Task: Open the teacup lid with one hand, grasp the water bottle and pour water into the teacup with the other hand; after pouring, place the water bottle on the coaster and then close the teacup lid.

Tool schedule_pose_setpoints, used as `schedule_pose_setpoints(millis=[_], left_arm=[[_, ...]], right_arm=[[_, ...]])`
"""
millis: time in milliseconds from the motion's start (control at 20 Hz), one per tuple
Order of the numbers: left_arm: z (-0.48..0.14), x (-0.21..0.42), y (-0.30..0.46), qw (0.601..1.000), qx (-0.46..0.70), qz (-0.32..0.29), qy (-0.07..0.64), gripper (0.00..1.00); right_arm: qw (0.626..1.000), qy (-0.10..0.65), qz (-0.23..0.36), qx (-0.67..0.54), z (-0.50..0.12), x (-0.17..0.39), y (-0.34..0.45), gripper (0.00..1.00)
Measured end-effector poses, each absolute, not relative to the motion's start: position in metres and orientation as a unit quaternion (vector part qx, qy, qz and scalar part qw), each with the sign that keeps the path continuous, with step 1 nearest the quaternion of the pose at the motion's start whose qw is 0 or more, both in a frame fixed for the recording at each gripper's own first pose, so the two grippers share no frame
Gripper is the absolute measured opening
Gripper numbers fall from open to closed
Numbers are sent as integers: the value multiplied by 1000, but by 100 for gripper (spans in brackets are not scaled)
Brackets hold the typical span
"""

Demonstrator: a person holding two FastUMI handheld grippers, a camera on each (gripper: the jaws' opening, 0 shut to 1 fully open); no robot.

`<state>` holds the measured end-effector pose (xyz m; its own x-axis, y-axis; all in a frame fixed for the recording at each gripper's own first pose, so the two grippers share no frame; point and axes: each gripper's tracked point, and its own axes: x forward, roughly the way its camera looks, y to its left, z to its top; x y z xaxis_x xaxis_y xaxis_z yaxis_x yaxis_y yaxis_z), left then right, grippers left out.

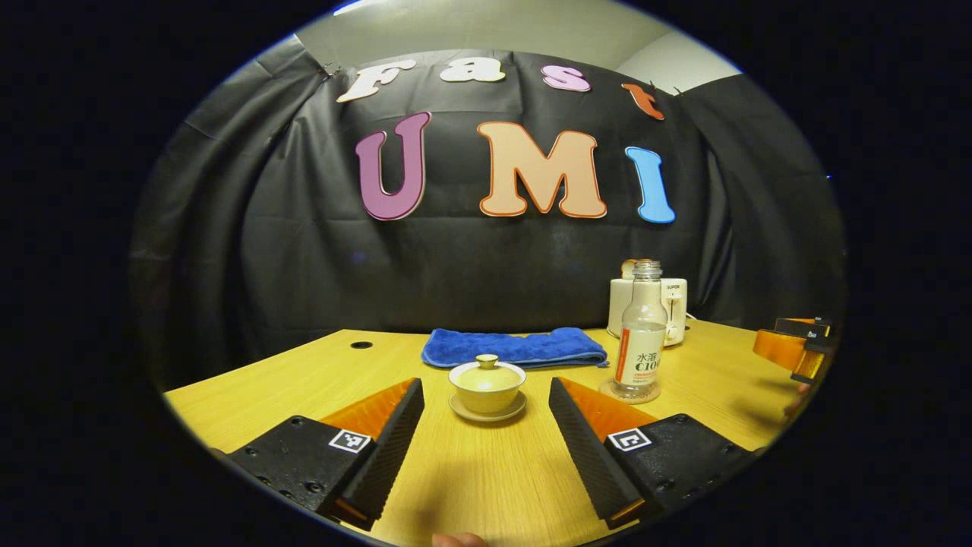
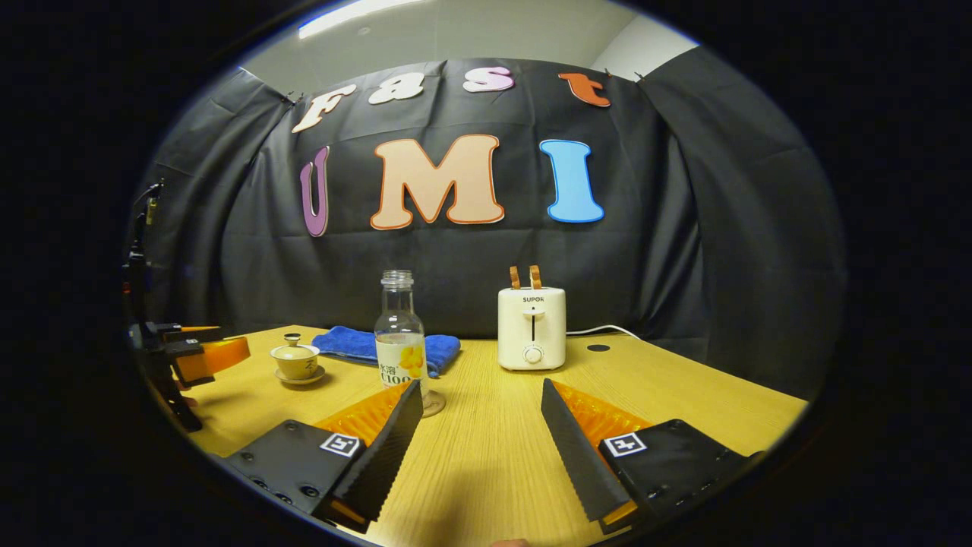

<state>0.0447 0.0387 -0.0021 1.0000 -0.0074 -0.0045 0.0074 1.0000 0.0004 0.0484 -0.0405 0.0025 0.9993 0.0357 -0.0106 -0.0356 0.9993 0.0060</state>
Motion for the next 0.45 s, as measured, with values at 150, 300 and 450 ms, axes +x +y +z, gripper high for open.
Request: schedule_pose_setpoints(millis=[150,300,450], left_arm=[[-3,20,37,1000,1,7,4,97],[-2,4,36,1000,1,16,5,96],[-2,-13,28,1000,2,11,5,96]], right_arm=[[1000,4,15,4,2,31,-28,96],[1000,6,24,4,3,12,-5,99],[1000,7,30,5,2,-3,9,100]])
